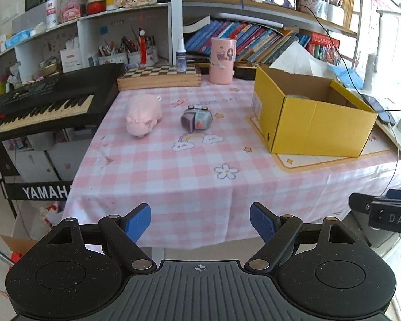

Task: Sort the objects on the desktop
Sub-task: 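Withdraw both tools from the yellow box back toward the table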

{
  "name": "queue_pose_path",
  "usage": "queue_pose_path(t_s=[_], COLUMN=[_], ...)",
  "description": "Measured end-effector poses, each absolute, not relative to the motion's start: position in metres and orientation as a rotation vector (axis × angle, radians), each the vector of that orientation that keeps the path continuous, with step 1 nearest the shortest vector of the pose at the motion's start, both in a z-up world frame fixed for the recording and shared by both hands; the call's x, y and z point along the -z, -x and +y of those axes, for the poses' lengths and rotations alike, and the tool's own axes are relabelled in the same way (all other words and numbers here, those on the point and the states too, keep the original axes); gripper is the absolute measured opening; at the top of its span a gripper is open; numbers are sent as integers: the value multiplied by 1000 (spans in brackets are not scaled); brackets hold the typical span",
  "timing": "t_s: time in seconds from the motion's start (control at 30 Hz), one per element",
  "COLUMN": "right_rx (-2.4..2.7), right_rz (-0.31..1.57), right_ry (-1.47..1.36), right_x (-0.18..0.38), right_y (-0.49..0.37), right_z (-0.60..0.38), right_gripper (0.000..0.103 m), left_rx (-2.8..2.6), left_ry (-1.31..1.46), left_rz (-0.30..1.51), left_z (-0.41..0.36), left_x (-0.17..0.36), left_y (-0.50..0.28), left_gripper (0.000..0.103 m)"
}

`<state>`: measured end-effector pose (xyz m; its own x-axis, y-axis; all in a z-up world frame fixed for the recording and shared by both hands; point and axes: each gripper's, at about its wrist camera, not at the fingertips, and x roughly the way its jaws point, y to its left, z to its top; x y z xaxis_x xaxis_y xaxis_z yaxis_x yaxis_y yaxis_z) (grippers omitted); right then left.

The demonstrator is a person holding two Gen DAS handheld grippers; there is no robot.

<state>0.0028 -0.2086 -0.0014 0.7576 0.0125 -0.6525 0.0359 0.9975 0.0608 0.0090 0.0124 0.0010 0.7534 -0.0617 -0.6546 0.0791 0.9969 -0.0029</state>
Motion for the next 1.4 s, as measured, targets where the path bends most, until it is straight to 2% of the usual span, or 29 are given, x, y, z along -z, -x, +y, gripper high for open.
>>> queue_pose_path(t_s=[0.17,0.9,1.4], right_rx=[-27,-211,-281], right_rz=[738,743,759], right_ry=[-63,11,65], right_x=[6,1,10], right_y=[-3,-22,-69], right_z=[-189,-105,-88], right_gripper=[74,74,74], left_rx=[65,-18,-4], left_ry=[-23,7,19], left_rz=[713,691,720], left_z=[28,88,88], left_x=[-1,-8,4], left_y=[-6,-1,-54], left_gripper=[89,90,90])
